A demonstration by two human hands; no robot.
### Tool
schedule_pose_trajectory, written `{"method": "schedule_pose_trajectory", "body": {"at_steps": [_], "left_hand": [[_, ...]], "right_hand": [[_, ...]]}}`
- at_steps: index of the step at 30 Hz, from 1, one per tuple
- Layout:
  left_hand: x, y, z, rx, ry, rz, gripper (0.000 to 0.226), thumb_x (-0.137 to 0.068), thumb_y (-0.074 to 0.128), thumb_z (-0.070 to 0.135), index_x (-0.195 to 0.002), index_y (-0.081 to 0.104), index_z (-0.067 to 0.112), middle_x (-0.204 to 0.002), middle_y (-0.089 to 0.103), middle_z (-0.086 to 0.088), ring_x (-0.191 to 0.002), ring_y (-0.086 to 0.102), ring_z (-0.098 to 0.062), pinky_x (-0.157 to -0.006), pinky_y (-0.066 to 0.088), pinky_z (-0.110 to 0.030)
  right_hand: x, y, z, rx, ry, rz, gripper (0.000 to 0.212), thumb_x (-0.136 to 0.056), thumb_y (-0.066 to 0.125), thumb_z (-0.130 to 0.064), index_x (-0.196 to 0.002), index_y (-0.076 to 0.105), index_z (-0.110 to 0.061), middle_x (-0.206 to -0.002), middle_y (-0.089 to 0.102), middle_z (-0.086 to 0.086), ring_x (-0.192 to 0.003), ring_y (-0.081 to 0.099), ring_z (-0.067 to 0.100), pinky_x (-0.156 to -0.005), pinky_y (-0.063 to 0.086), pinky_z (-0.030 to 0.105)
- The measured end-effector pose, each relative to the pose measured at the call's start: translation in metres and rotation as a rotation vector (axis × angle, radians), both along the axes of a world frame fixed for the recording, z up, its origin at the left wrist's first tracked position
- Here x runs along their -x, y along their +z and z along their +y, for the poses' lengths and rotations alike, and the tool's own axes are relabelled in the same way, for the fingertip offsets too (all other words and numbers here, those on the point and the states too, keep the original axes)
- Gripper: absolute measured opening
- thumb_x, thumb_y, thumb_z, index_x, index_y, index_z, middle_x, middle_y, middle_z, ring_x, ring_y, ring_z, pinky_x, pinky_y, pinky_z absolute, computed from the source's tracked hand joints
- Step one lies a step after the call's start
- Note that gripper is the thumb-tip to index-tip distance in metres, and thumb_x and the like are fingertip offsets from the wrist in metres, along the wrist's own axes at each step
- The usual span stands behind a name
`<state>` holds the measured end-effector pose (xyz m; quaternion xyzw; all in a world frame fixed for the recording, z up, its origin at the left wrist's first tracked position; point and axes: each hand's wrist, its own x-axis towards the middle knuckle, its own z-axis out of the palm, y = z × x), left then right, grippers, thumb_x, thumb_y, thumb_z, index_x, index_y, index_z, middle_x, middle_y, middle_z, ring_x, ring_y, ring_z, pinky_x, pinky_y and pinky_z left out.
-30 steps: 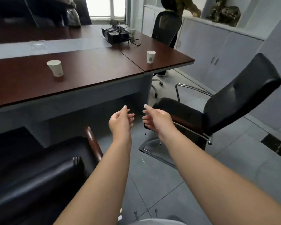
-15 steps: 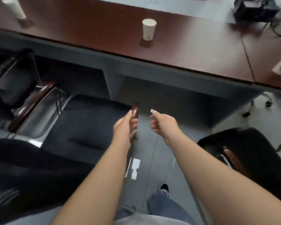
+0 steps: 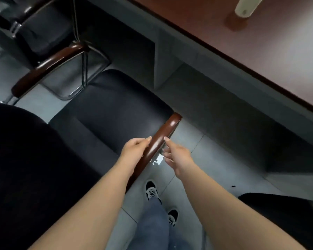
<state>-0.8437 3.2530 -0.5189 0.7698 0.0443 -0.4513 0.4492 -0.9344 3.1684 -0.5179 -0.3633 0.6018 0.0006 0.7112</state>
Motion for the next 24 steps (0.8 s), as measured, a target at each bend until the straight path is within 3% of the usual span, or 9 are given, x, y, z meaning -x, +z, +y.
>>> {"method": "schedule_pose_trajectory", "body": {"at_steps": [2,4,7,10,15,21,24], "left_hand": [[-0.003,-0.018,-0.006,-0.044,-0.011,-0.039,0.025,-0.084,0.065,0.036,-0.096,0.066,0.014,-0.090,0.065,-0.001,-0.075,0.058,-0.011,-0.072,0.045,-0.025],[-0.010,-0.032,-0.010,-0.111,-0.036,-0.087,0.030,-0.083,0.066,0.038,-0.103,0.064,0.015,-0.096,0.063,0.001,-0.082,0.057,-0.011,-0.075,0.042,-0.023],[-0.013,-0.041,-0.011,-0.150,-0.165,-0.014,0.030,-0.084,0.062,0.045,-0.100,0.064,0.019,-0.093,0.063,0.003,-0.079,0.058,-0.010,-0.068,0.044,-0.022],[-0.016,-0.047,-0.009,-0.178,-0.274,0.120,0.029,-0.085,0.058,0.049,-0.089,0.068,0.022,-0.085,0.067,0.003,-0.075,0.061,-0.011,-0.070,0.047,-0.022],[-0.025,-0.046,-0.010,-0.153,-0.201,0.241,0.024,-0.078,0.069,0.044,-0.079,0.073,0.020,-0.082,0.072,-0.005,-0.073,0.064,-0.016,-0.073,0.050,-0.026],[-0.025,-0.031,-0.023,-0.168,-0.107,0.259,0.025,-0.078,0.070,0.038,-0.092,0.075,0.018,-0.086,0.073,-0.006,-0.072,0.066,-0.013,-0.071,0.051,-0.022],[-0.023,-0.026,-0.045,-0.174,-0.071,0.277,0.032,-0.074,0.071,0.047,-0.089,0.075,0.019,-0.080,0.071,-0.007,-0.067,0.063,-0.018,-0.073,0.049,-0.028]], "right_hand": [[-0.009,-0.010,-0.004,-0.028,0.008,0.004,0.023,-0.089,0.061,-0.035,-0.082,0.054,-0.014,-0.076,0.051,-0.003,-0.068,0.050,0.006,-0.075,0.049,0.021],[-0.018,-0.026,-0.007,-0.072,-0.009,-0.017,0.023,-0.088,0.061,-0.035,-0.078,0.055,-0.016,-0.073,0.051,-0.003,-0.070,0.050,0.008,-0.082,0.049,0.025],[-0.026,-0.039,-0.010,-0.166,-0.084,-0.075,0.022,-0.088,0.062,-0.033,-0.086,0.060,-0.012,-0.074,0.060,-0.001,-0.071,0.058,0.010,-0.072,0.049,0.022],[-0.033,-0.052,-0.015,-0.300,-0.189,-0.126,0.025,-0.087,0.063,-0.033,-0.093,0.060,-0.009,-0.078,0.066,0.004,-0.075,0.063,0.016,-0.070,0.052,0.026],[-0.030,-0.062,-0.031,-0.360,-0.066,-0.108,0.032,-0.086,0.063,-0.036,-0.099,0.061,-0.007,-0.091,0.069,0.009,-0.079,0.065,0.018,-0.067,0.053,0.026],[-0.039,-0.049,-0.048,-0.409,-0.036,-0.073,0.023,-0.088,0.063,-0.029,-0.095,0.059,-0.007,-0.088,0.067,0.008,-0.076,0.064,0.017,-0.063,0.053,0.027],[-0.043,-0.042,-0.075,-0.394,0.035,-0.049,0.025,-0.088,0.063,-0.030,-0.094,0.057,-0.007,-0.089,0.065,0.009,-0.080,0.063,0.020,-0.075,0.054,0.032]]}}
